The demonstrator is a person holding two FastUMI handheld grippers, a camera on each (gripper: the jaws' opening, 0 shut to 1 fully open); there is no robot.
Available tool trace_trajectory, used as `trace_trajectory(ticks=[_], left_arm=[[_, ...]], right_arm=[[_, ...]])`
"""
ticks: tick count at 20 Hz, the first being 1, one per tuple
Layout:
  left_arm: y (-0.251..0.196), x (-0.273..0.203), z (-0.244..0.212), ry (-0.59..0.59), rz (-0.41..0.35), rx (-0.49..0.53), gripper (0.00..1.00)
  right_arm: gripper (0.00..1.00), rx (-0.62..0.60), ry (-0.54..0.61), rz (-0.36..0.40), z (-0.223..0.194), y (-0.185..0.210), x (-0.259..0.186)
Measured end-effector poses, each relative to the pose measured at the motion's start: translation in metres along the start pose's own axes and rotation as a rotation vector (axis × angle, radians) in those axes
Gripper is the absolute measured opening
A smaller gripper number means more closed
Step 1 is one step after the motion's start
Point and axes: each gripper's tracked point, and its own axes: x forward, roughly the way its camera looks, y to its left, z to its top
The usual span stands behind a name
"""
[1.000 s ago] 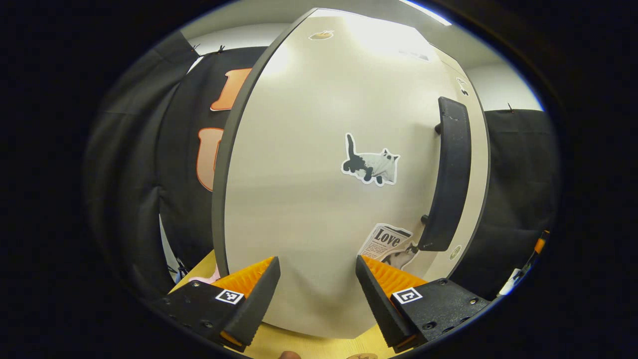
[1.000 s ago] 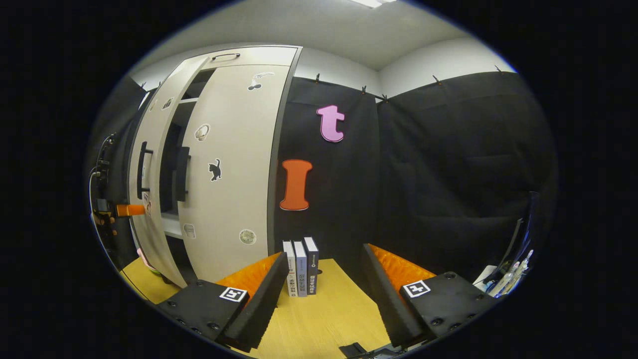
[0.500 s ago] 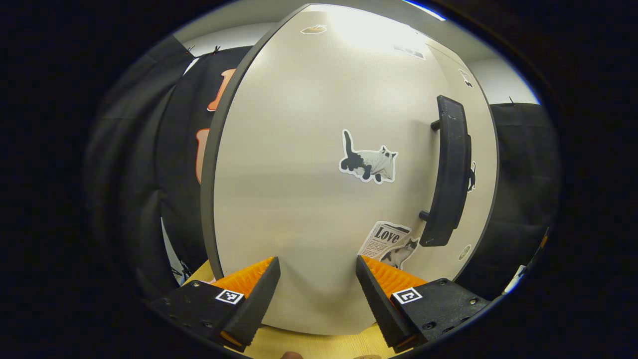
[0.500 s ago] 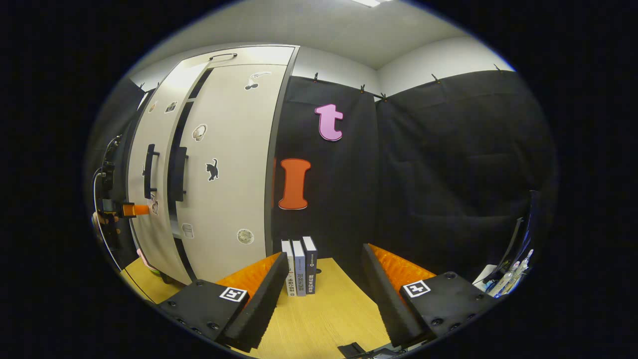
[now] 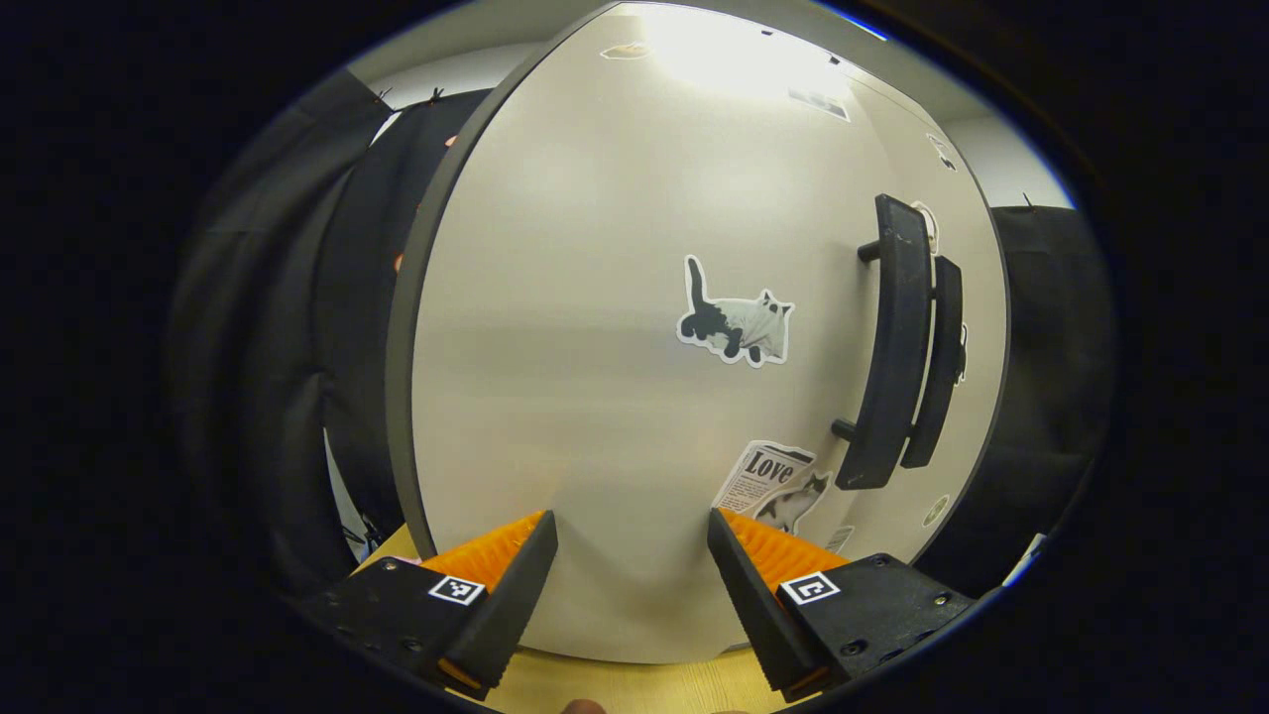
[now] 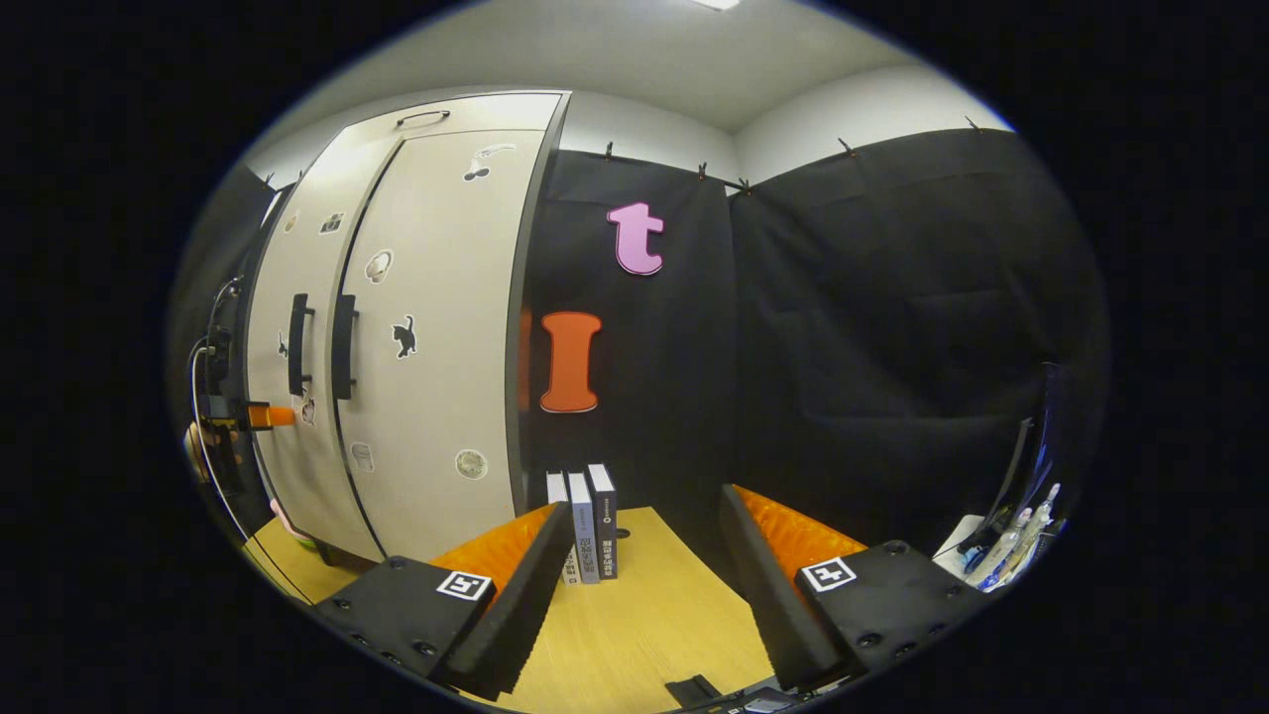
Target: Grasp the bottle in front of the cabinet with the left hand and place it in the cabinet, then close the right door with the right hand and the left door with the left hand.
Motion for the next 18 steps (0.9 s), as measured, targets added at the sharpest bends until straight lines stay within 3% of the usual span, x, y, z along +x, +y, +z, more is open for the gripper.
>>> trace_trajectory(ticks=[7,10,18], left_arm=[[0.0,0.001,-0.002,0.021,0.028,0.024,0.93],[-0.006,-0.006,-0.002,0.035,0.004,0.025,0.93],[-0.006,-0.09,0.043,0.023,-0.032,0.032,0.93]], right_arm=[[0.98,0.009,0.009,-0.014,0.002,-0.021,0.001],[0.98,0.014,0.016,0.0,0.003,-0.02,0.002],[0.98,0.036,0.001,0.091,0.03,-0.001,0.006]])
